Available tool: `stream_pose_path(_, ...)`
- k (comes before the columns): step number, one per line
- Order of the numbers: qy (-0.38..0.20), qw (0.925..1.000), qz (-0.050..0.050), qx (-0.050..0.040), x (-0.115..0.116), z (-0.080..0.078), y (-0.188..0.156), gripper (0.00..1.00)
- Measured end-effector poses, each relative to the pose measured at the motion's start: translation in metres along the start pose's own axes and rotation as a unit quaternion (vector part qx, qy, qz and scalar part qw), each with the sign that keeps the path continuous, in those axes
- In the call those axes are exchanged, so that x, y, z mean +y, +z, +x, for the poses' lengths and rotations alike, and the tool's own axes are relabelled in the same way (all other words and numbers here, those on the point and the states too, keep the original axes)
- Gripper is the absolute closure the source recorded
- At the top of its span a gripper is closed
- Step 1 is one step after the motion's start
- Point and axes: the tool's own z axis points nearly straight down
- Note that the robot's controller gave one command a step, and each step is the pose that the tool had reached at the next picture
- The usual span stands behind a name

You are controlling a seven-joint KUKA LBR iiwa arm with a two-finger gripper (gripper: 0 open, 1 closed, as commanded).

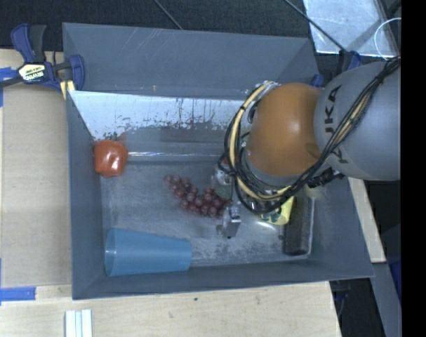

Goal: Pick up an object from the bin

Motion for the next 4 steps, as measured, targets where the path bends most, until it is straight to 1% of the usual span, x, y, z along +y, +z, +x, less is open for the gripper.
stream_pose_path(1, 0.0, 1.0, 0.0, 0.0, 0.0, 0.0, 0.0, 1.0)
stream_pose_path(2, 0.0, 1.0, 0.0, 0.0, 0.0, 0.0, 0.0, 1.0)
stream_pose_path(3, -0.014, 0.9999, 0.0, -0.0054, -0.008, -0.007, -0.069, 1.0)
stream_pose_path(4, -0.008, 1.0, 0.0, 0.0039, -0.006, 0.004, -0.065, 1.0)
